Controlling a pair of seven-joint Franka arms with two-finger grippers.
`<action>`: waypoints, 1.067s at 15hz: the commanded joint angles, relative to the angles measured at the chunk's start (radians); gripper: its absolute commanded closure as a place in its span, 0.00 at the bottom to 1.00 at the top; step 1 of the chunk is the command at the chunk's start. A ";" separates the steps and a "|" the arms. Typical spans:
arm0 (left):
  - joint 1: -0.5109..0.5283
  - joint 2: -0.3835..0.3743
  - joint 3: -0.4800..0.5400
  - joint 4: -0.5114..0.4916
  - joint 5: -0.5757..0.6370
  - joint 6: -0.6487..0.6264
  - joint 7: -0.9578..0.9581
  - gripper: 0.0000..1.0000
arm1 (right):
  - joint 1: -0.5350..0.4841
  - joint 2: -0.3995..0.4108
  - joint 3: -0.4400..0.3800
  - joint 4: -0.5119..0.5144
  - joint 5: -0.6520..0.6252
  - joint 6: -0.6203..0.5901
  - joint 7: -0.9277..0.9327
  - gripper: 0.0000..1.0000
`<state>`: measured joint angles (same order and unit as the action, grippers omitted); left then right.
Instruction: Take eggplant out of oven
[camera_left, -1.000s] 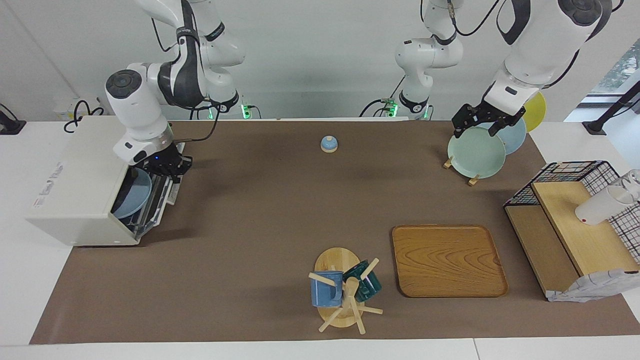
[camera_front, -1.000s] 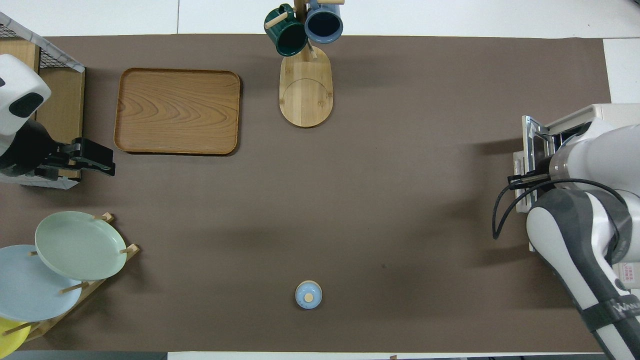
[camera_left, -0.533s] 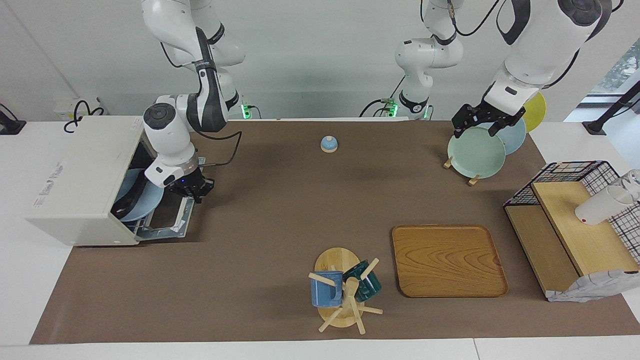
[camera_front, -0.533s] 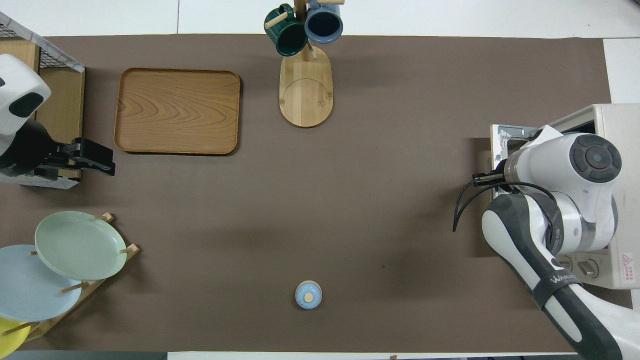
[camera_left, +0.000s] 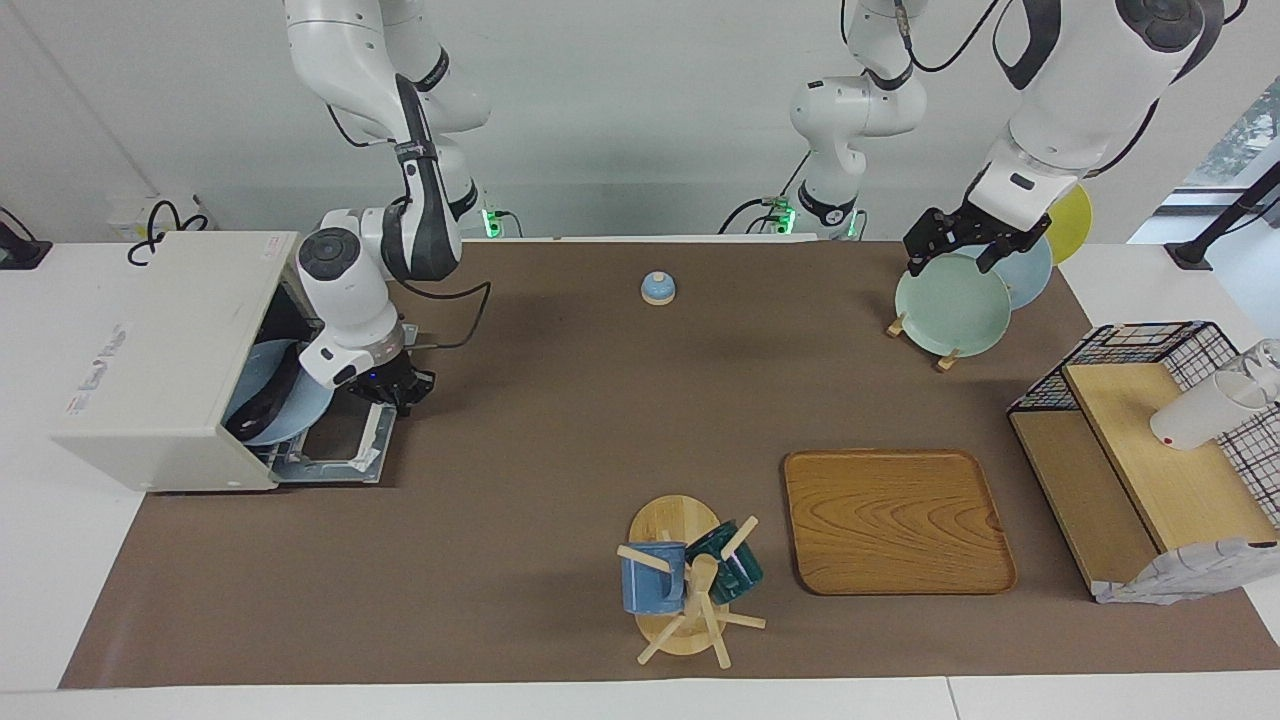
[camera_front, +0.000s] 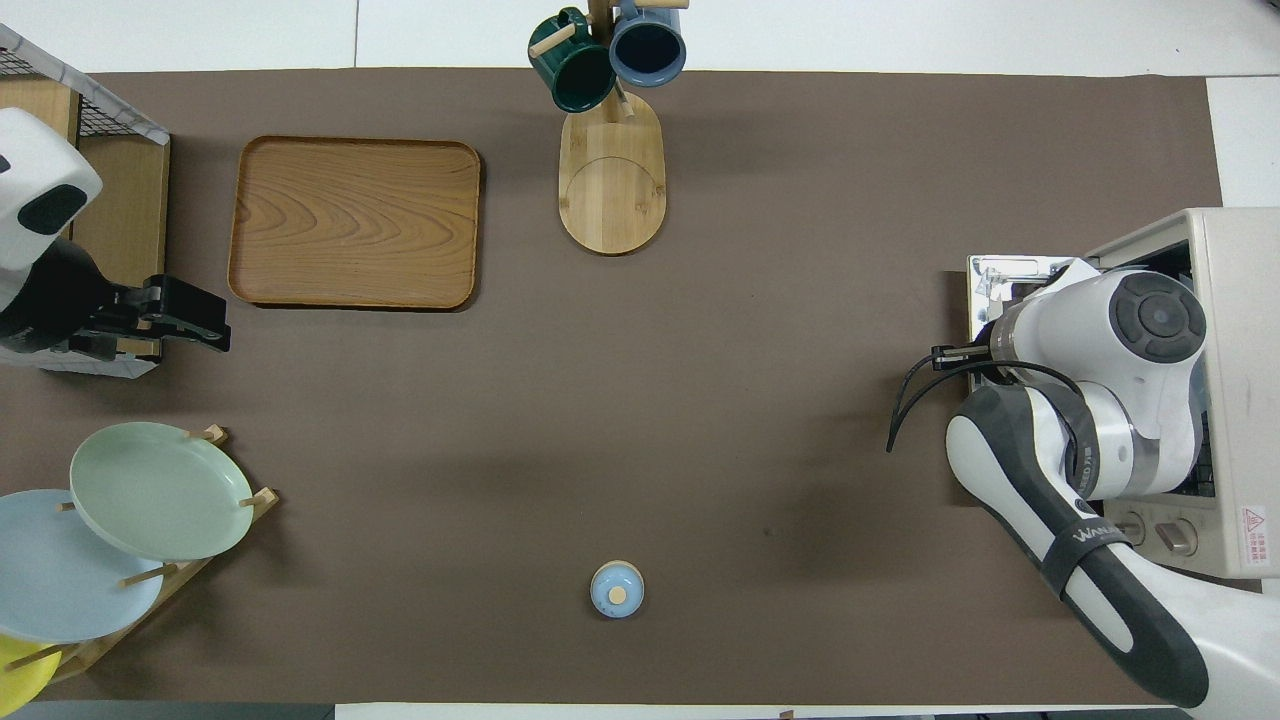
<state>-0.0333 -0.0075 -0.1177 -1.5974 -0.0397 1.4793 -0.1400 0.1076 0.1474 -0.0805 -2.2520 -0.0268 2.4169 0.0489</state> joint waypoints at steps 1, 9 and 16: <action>0.012 -0.006 -0.010 0.008 0.017 -0.016 0.011 0.00 | -0.006 0.009 -0.008 -0.006 0.042 0.022 0.000 1.00; 0.012 -0.006 -0.010 0.008 0.017 -0.016 0.011 0.00 | 0.061 -0.002 0.030 0.107 0.047 -0.148 0.130 1.00; 0.012 -0.006 -0.010 0.007 0.017 -0.016 0.011 0.00 | 0.020 -0.074 0.019 0.215 -0.129 -0.347 0.047 0.43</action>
<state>-0.0333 -0.0075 -0.1177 -1.5974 -0.0397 1.4793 -0.1400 0.1441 0.1163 -0.0652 -2.0465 -0.1026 2.1268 0.1534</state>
